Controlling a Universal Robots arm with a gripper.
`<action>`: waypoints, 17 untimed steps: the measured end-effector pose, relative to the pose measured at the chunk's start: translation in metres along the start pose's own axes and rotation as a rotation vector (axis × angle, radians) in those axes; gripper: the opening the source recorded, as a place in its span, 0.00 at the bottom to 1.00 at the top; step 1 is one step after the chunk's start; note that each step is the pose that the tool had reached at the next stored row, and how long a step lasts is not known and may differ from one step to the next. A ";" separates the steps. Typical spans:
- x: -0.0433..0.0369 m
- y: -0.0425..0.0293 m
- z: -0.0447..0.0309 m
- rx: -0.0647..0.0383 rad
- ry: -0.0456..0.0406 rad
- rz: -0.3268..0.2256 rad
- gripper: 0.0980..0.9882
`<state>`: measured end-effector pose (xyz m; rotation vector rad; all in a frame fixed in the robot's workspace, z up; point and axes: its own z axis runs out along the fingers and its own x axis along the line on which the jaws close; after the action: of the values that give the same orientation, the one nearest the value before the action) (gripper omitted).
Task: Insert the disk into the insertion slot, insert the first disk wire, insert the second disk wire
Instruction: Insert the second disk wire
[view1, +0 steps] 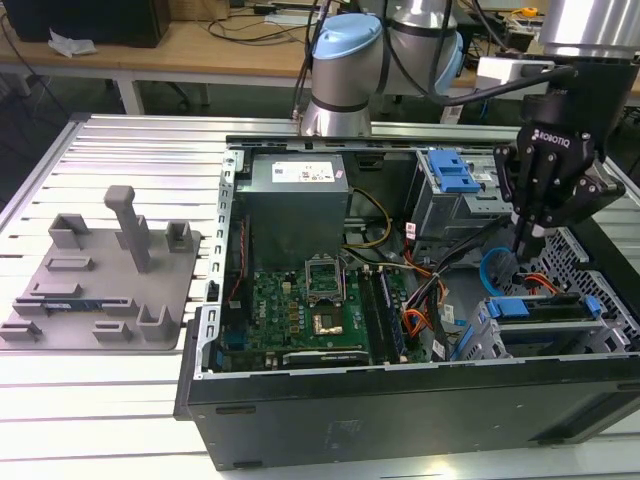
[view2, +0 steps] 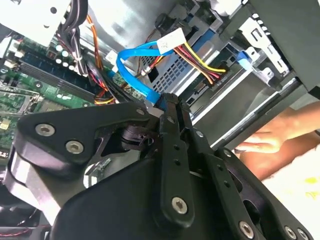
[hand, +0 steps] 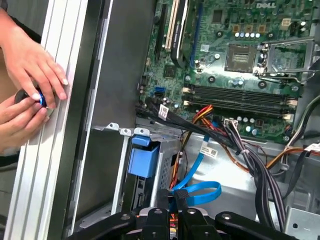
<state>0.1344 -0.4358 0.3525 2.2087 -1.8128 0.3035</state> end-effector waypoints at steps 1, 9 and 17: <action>0.0000 0.0000 0.0001 -0.001 -0.0093 0.009 0.07; 0.0004 0.0000 0.0006 -0.004 -0.1032 0.066 0.07; 0.0017 0.0001 0.0013 -0.015 -0.1381 0.124 0.07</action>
<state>0.1346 -0.4378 0.3518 2.1591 -2.0221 0.1642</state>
